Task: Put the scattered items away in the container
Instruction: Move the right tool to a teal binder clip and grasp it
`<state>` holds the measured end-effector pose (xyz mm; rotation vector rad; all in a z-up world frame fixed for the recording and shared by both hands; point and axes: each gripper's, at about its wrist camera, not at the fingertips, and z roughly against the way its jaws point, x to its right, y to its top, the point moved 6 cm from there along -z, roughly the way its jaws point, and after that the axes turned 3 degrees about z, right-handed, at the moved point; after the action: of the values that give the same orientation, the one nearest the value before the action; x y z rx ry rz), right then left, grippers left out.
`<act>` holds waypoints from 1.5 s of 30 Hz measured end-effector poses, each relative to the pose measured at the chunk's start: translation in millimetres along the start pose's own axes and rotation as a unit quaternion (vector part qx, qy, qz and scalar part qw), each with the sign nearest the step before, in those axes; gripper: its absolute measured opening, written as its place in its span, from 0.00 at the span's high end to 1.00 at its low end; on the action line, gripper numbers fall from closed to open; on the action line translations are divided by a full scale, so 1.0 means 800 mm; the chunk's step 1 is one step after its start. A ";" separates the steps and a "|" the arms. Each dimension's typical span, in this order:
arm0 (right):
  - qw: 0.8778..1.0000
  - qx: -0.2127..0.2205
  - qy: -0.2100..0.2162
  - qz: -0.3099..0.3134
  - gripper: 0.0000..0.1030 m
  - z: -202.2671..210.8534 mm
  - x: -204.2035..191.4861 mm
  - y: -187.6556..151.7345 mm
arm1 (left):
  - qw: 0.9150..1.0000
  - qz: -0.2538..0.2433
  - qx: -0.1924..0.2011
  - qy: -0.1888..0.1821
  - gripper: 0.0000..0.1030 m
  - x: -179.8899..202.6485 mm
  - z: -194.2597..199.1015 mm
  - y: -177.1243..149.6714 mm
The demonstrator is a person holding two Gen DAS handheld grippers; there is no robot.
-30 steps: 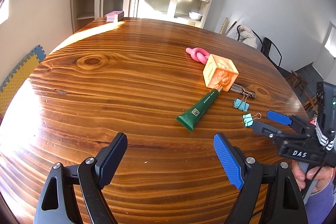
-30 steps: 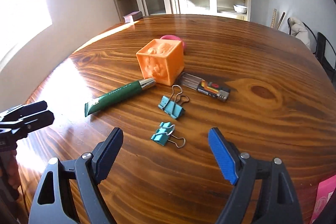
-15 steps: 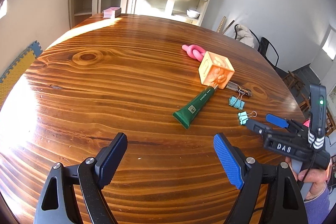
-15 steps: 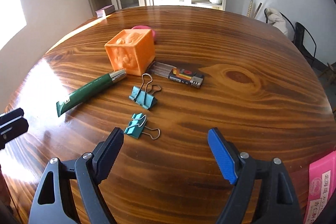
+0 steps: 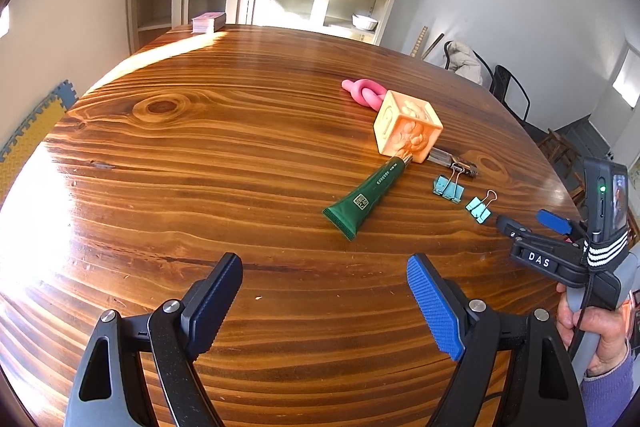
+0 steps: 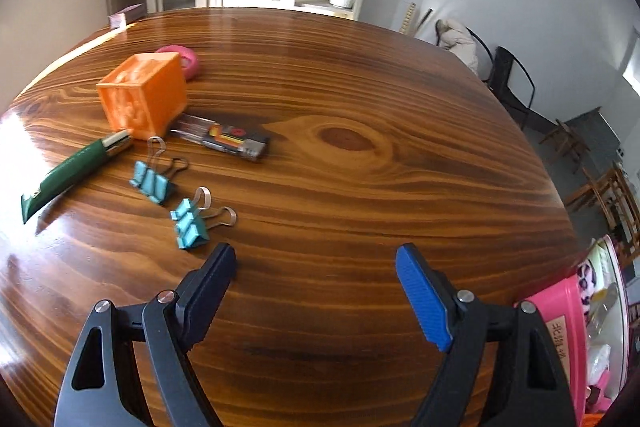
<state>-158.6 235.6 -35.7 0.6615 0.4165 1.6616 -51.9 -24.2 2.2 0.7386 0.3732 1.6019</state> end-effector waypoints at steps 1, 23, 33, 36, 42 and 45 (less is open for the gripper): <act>1.000 -0.002 0.002 -0.013 0.17 0.000 0.006 0.000 | 1.000 -0.002 0.001 0.000 0.16 0.001 0.000 0.000; 0.999 -0.004 -0.006 -0.045 0.17 -0.002 -0.012 0.001 | 1.000 -0.001 0.000 -0.002 0.16 0.002 0.001 -0.001; 0.998 0.013 0.022 -0.066 0.17 0.017 0.017 -0.026 | 1.000 -0.013 -0.001 -0.005 0.16 0.013 0.000 -0.006; 0.997 0.013 0.037 -0.060 0.21 0.017 -0.003 -0.017 | 1.000 -0.015 -0.001 -0.006 0.16 0.014 0.001 -0.006; 0.996 -0.006 0.031 -0.085 0.41 -0.001 -0.021 0.000 | 1.000 -0.011 0.004 -0.012 0.16 0.013 0.007 -0.004; 0.995 -0.005 0.021 -0.097 0.58 -0.003 -0.018 0.002 | 1.000 -0.009 0.003 -0.013 0.16 0.013 0.006 -0.004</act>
<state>-160.0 221.6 -38.8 0.5605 0.4867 1.4937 -46.6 -14.7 6.6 0.7585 0.3655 1.5734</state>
